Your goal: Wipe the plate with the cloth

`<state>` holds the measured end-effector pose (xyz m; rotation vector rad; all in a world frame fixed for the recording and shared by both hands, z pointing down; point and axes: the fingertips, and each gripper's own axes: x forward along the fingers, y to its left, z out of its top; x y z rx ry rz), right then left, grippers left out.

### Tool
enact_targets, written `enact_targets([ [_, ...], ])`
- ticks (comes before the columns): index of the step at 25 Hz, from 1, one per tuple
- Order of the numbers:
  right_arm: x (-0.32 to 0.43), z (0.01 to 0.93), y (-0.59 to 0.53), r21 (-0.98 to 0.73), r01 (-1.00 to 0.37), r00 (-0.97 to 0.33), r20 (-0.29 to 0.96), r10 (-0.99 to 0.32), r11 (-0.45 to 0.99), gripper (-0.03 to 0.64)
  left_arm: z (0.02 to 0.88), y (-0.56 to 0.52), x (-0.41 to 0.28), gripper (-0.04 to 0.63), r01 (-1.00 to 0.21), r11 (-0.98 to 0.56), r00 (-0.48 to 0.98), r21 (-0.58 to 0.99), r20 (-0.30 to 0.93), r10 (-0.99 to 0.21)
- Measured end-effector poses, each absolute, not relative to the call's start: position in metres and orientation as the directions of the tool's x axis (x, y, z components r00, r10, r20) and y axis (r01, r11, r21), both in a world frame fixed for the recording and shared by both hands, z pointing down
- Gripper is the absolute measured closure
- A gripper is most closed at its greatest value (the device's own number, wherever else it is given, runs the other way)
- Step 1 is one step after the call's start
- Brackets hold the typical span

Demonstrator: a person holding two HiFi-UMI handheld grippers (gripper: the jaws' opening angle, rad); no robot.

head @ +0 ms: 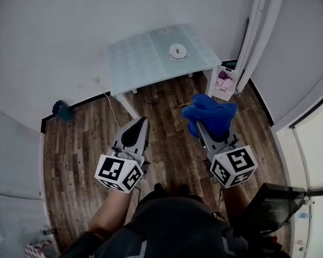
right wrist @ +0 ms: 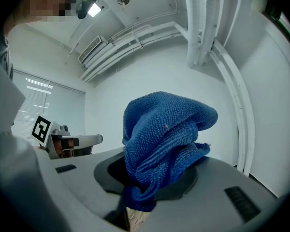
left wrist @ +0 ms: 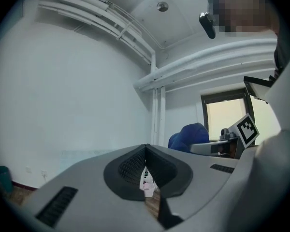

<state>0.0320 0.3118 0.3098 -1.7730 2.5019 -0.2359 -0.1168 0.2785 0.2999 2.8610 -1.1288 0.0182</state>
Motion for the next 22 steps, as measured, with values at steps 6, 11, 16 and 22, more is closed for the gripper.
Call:
enact_targets([
  [6, 0.036, 0.316, 0.279, -0.171, -0.934, -0.326, 0.043, -0.944, 0.315, 0.517, 0.307, 0.244, -0.114, 0.586, -0.678, -0.732, 0.735, 0.070, 0.054, -0.676],
  [11, 0.035, 0.319, 0.242, -0.158, -0.943, -0.304, 0.050, -0.951, 0.293, 0.517, 0.314, 0.204, -0.113, 0.586, -0.655, -0.751, 0.755, 0.077, 0.041, -0.654],
  [16, 0.027, 0.312, 0.194, -0.122, -0.948, -0.301, 0.061, -0.952, 0.292, 0.517, 0.310, 0.154, -0.114, 0.586, -0.631, -0.771, 0.775, 0.086, 0.020, -0.632],
  [22, 0.013, 0.315, 0.129, -0.114, -0.950, -0.302, 0.085, -0.950, 0.292, 0.517, 0.304, 0.093, -0.127, 0.586, -0.633, -0.765, 0.770, 0.124, -0.005, -0.638],
])
